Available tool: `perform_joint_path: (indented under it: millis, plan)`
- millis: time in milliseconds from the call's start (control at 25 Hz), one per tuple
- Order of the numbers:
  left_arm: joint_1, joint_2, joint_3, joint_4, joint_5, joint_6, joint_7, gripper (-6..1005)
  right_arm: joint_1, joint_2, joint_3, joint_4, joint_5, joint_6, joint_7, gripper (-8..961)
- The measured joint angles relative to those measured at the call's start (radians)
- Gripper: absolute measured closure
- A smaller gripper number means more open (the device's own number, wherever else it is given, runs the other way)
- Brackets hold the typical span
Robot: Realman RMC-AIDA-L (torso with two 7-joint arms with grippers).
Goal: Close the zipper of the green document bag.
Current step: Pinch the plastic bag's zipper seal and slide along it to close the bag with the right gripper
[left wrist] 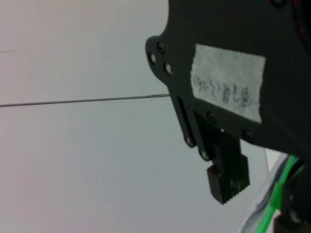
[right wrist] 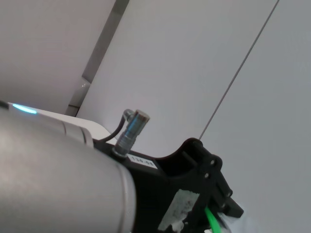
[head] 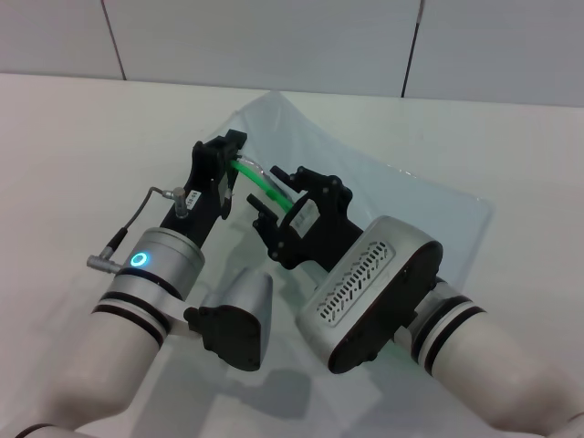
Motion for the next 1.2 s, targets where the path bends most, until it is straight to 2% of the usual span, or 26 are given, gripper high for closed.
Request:
perform_joint_path:
  millis: [280,520,600,1200]
  plan:
    - [0.0,0.0,0.0,0.0,0.002,0.0,0.002,947,0.002,0.0,0.0,0.004,0.001,0.001,0.0,536]
    - [0.001,0.0,0.0,0.0,0.011,-0.003,0.003,947,0.003,0.0,0.0,0.012,0.001,-0.002,0.001,629]
    - [0.001,0.0,0.0,0.0,0.012,-0.006,0.003,947,0.004,0.0,0.0,0.013,0.002,-0.005,0.0,686]
    - [0.004,0.0,0.0,0.0,0.024,-0.01,0.003,946,0.003,0.001,0.002,0.021,0.004,0.0,0.002,688]
